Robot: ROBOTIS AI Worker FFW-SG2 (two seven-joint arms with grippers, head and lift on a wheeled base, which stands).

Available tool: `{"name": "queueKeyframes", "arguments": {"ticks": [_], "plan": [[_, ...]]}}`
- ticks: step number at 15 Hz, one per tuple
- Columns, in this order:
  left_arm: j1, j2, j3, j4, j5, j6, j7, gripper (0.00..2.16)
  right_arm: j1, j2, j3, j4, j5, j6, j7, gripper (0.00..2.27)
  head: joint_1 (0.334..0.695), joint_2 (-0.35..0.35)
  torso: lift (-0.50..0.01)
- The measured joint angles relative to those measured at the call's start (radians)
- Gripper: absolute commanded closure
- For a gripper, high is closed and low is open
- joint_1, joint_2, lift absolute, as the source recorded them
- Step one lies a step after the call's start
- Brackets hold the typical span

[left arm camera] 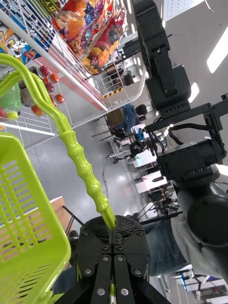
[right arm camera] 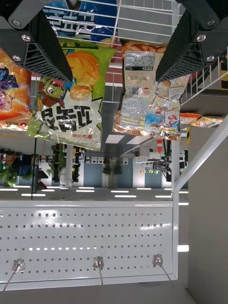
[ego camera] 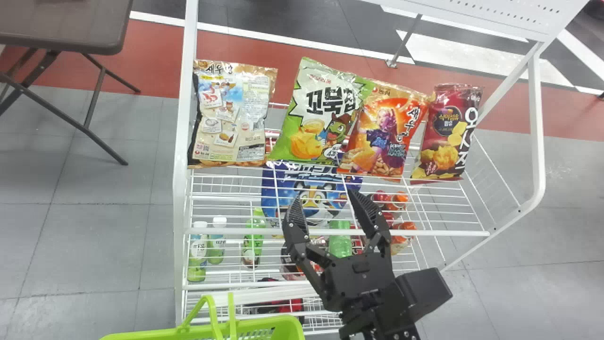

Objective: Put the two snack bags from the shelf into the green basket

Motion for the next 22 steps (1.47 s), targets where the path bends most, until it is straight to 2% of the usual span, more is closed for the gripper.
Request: {"name": "queueKeyframes", "arguments": {"ticks": [11,18,22], "plan": [[-0.001,-0.001,-0.002,0.004,-0.001,0.0,0.0,2.13,-0.067,0.0,0.015,0.06,0.0,0.015,0.002,0.18,0.695,-0.35,-0.006],[-0.001,-0.001,-0.004,0.009,-0.008,0.016,0.011,2.13,-0.341,0.0,0.073,0.219,-0.013,0.236,-0.001,0.18,0.695,-0.35,-0.006],[-0.002,-0.004,-0.011,0.009,-0.026,0.032,0.029,2.13,-0.484,0.001,0.091,0.318,-0.045,0.288,-0.001,0.18,0.695,-0.307,-0.006]]}}
